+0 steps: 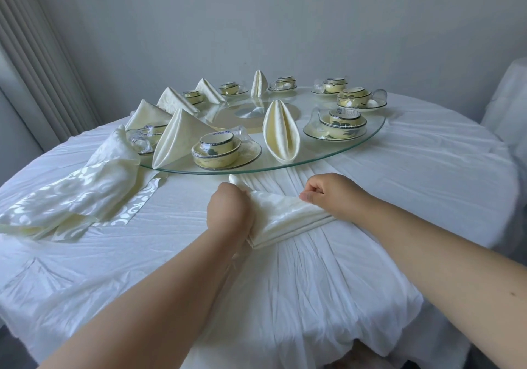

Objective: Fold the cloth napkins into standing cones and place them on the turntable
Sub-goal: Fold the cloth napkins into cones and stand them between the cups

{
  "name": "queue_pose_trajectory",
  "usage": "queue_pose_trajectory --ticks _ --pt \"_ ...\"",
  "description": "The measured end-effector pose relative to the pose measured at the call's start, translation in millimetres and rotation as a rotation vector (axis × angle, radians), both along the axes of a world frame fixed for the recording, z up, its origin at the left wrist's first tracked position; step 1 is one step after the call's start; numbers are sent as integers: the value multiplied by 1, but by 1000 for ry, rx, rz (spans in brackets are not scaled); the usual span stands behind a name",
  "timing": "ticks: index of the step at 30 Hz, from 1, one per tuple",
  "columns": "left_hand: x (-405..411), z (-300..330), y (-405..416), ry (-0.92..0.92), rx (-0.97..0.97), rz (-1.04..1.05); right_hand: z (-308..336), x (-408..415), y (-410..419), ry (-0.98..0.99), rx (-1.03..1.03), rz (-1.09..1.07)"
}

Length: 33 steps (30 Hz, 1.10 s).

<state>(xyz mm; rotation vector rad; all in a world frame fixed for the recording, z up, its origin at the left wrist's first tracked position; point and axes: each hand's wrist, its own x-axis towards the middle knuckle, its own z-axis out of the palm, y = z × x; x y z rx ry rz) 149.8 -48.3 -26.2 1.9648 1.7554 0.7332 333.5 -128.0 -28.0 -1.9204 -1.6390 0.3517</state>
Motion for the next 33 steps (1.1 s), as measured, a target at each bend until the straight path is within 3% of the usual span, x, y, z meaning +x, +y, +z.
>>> queue_pose_trajectory --ticks 10,13,16,19,22,25,33 --pt "-4 1 -2 169 60 45 -1 -1 0 -46 -61 10" --pt "-5 3 -5 134 96 48 -1 -1 1 -63 -67 13" --pt "-10 7 -6 113 356 -18 -1 -1 1 -68 -69 15" --pt "-14 10 -13 205 582 -296 -1 -2 1 -79 -71 25" --pt "-17 3 -16 435 333 -501 1 -3 0 -94 -67 21" --pt "-22 -7 -18 544 67 -573 0 -4 0 -93 -70 17" --pt "-25 -12 -20 620 17 -572 2 1 -3 -129 -117 -88"
